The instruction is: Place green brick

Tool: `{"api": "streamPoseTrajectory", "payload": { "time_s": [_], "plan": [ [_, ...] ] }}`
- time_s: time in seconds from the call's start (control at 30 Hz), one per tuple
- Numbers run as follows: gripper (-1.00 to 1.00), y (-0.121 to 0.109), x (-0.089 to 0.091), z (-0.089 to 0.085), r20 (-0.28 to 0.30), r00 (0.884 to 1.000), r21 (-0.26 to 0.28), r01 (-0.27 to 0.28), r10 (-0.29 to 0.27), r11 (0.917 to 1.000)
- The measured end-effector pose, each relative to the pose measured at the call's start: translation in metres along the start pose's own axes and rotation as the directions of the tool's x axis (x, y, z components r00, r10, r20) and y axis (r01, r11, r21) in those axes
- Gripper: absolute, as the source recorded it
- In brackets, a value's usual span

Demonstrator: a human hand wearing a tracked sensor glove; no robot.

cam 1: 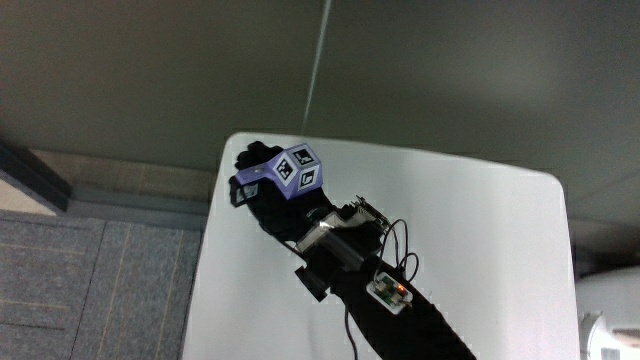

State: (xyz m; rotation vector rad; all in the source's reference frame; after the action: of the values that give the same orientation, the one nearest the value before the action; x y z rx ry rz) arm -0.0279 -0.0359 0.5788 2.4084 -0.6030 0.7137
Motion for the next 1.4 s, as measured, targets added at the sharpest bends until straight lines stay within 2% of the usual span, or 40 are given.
{"api": "streamPoseTrajectory", "payload": {
  "time_s": [0.13, 0.27, 0.37, 0.47, 0.5, 0.7, 0.87, 1.07, 1.17, 1.2, 1.3, 1.4],
  "plan": [
    [0.00, 0.007, 0.012, -0.012, -0.002, 0.998, -0.034, 0.061, -0.061, 0.9976],
    [0.00, 0.014, 0.026, -0.027, 0.013, 0.993, -0.068, 0.116, -0.115, 0.9910],
    [0.00, 0.006, 0.019, -0.022, -0.003, 0.997, -0.035, 0.083, -0.083, 0.9959],
    [0.00, 0.011, 0.020, -0.027, 0.014, 0.995, -0.067, 0.102, -0.101, 0.9926],
    [0.00, 0.010, 0.020, -0.026, -0.007, 0.996, -0.065, 0.092, -0.093, 0.9936],
    [0.00, 0.009, 0.026, -0.025, 0.008, 0.994, -0.072, 0.108, -0.108, 0.9915],
    [-0.23, 0.008, 0.026, -0.018, 0.002, 0.994, -0.064, 0.109, -0.109, 0.9920],
    [-0.50, 0.010, 0.025, -0.023, 0.037, 0.993, -0.104, 0.116, -0.113, 0.9878],
    [-0.64, 0.012, 0.024, -0.024, 0.041, 0.992, -0.142, 0.125, -0.120, 0.9819],
    [-0.68, 0.012, 0.024, -0.025, 0.057, 0.991, -0.135, 0.130, -0.123, 0.9824],
    [-0.82, 0.011, 0.024, -0.029, 0.048, 0.991, -0.169, 0.132, -0.125, 0.9768],
    [-0.95, 0.010, 0.027, -0.030, 0.058, 0.989, -0.156, 0.140, -0.133, 0.9778]
  ]
}}
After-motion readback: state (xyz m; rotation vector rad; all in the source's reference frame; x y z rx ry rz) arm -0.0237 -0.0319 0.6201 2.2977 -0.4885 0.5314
